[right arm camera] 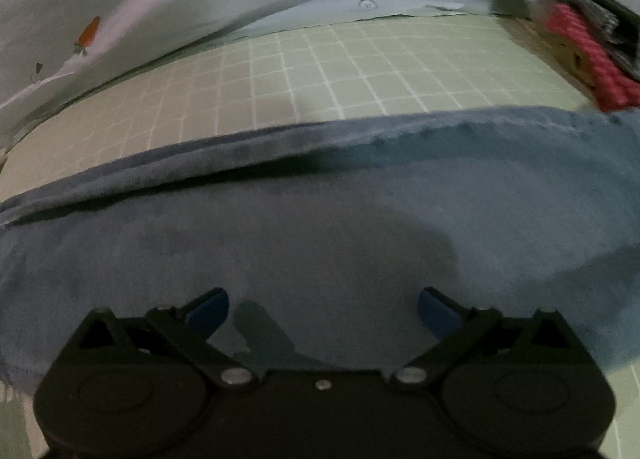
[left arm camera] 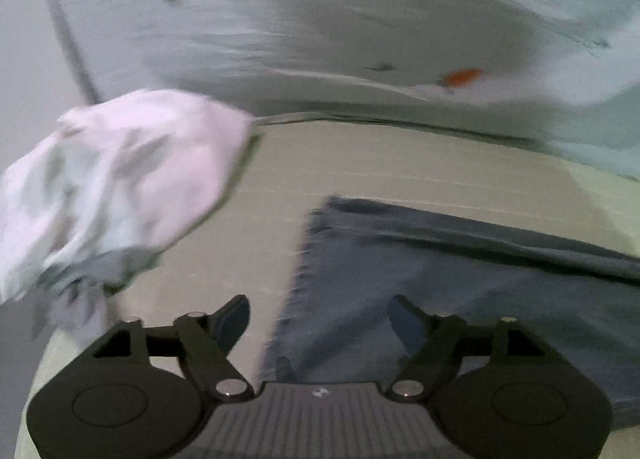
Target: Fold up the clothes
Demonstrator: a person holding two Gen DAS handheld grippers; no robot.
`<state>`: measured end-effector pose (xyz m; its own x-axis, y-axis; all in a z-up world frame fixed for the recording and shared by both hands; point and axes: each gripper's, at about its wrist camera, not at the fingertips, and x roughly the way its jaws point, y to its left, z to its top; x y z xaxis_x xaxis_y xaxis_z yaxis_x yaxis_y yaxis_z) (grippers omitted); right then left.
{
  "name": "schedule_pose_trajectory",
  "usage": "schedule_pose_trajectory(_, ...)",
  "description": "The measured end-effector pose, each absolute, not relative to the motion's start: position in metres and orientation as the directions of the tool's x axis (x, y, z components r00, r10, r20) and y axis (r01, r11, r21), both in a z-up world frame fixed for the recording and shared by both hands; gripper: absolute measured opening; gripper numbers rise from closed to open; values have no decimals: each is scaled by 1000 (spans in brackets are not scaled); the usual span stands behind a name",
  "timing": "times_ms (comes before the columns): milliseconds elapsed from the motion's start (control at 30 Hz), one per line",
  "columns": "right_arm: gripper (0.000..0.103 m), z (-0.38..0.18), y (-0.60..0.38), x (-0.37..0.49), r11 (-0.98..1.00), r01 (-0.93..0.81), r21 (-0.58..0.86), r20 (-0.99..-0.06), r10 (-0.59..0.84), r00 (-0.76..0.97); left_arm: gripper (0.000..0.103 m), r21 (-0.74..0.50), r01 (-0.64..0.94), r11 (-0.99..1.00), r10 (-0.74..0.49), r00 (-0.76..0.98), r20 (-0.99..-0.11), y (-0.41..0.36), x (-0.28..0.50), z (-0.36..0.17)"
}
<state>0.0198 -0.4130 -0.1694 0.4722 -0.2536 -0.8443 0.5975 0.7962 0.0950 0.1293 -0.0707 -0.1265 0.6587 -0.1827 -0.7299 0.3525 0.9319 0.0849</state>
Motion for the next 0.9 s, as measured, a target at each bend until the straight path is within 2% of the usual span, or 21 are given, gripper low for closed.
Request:
schedule_pose_trajectory(33,103,-170,-416,26,798,594,100,-843,-249,477,89,93,393,915,-203,645,-737,-82,131,-129)
schedule_pose_trajectory(200,103,-174,-429,57,828,558,56,-835,-268,481,93,135,576,806,-281,574,-769,-139,140,-153)
schedule_pose_trajectory(400,103,-179,-446,95,860,510,7,-825,-283,489,93,85,648,757,-309,470,-827,-206,172,-195)
schedule_pose_trajectory(500,103,-180,-461,115,857,516,18,-821,-282,497,93,73,624,778,-310,482,-820,-219,194,-201)
schedule_pose_trajectory(667,103,-183,-473,136,879,476,10,-793,-283,539,103,60,590,805,-309,504,-807,-236,226,-211)
schedule_pose_trajectory(900,103,-181,-473,127,856,511,79,-786,-262,560,103,36,505,862,-283,538,-794,-213,239,-200)
